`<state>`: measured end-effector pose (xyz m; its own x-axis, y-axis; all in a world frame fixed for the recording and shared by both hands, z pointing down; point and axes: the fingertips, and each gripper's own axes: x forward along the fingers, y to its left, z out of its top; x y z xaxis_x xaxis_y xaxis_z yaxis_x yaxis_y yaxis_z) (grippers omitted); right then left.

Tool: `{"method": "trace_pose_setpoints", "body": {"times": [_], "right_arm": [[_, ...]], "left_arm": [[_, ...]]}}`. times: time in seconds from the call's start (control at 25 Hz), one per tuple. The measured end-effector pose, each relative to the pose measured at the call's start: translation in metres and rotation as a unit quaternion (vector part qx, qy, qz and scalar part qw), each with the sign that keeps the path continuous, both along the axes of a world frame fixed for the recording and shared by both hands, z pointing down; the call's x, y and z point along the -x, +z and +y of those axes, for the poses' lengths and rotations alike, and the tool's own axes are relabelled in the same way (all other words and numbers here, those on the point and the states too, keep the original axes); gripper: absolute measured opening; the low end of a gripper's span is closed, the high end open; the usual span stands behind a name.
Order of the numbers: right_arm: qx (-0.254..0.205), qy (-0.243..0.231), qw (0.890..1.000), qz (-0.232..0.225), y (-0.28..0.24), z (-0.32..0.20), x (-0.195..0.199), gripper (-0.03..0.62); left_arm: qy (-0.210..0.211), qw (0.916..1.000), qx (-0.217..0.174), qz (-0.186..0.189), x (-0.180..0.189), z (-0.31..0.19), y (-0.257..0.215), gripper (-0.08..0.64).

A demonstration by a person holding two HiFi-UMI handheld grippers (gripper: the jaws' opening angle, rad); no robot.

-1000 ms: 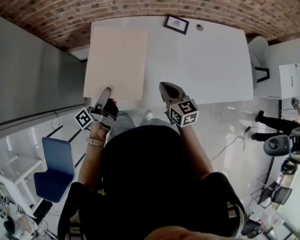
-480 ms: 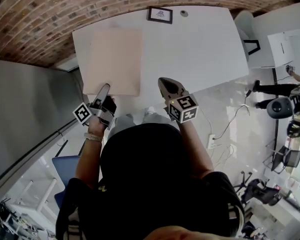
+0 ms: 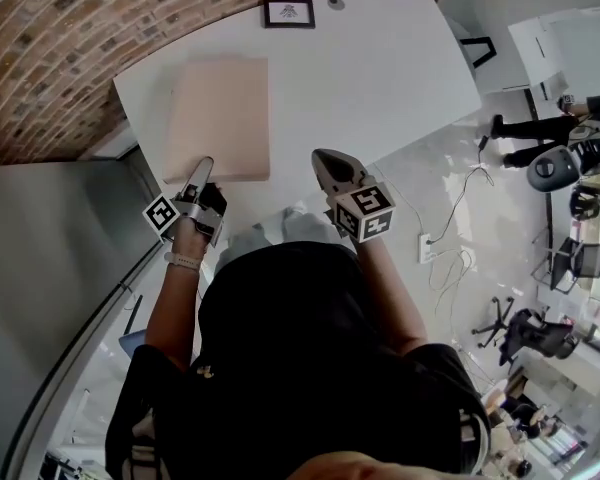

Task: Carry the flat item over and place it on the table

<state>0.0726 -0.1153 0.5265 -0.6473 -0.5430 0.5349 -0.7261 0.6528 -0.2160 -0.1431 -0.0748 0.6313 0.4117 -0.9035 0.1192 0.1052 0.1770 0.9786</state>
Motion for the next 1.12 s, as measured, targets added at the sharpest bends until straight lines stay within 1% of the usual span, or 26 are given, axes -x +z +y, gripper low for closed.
{"method": "trace_pose_setpoints", "body": {"times": [0.16, 0.28, 0.36, 0.56, 0.72, 0.92, 1.12], "right_arm": [[0.006, 0.011, 1.0, 0.008, 0.002, 0.008, -0.005, 0.011], [0.011, 0.014, 1.0, 0.016, 0.007, 0.012, -0.005, 0.011], [0.009, 0.016, 1.0, 0.017, 0.007, 0.013, -0.004, 0.011], [0.015, 0.012, 1.0, 0.024, 0.009, 0.02, -0.004, 0.011], [0.012, 0.011, 1.0, 0.027, 0.008, 0.021, -0.004, 0.011], [0.016, 0.007, 0.999, 0.03, 0.007, 0.025, -0.005, 0.012], [0.019, 0.007, 0.999, 0.028, 0.007, 0.028, -0.004, 0.012]], "left_arm": [[0.015, 0.9998, -0.001, -0.011, -0.001, -0.002, 0.011, 0.288], [0.014, 0.9998, 0.003, -0.016, 0.002, -0.009, 0.019, 0.288], [0.013, 0.9996, 0.015, -0.021, 0.004, -0.013, 0.026, 0.288], [0.001, 0.9982, 0.057, -0.02, 0.011, -0.014, 0.054, 0.288], [-0.006, 0.9977, 0.059, -0.032, 0.01, -0.016, 0.06, 0.29], [-0.017, 0.9952, 0.082, -0.051, 0.012, -0.016, 0.063, 0.298], [-0.013, 0.992, 0.106, -0.067, 0.013, -0.013, 0.072, 0.313]]}}
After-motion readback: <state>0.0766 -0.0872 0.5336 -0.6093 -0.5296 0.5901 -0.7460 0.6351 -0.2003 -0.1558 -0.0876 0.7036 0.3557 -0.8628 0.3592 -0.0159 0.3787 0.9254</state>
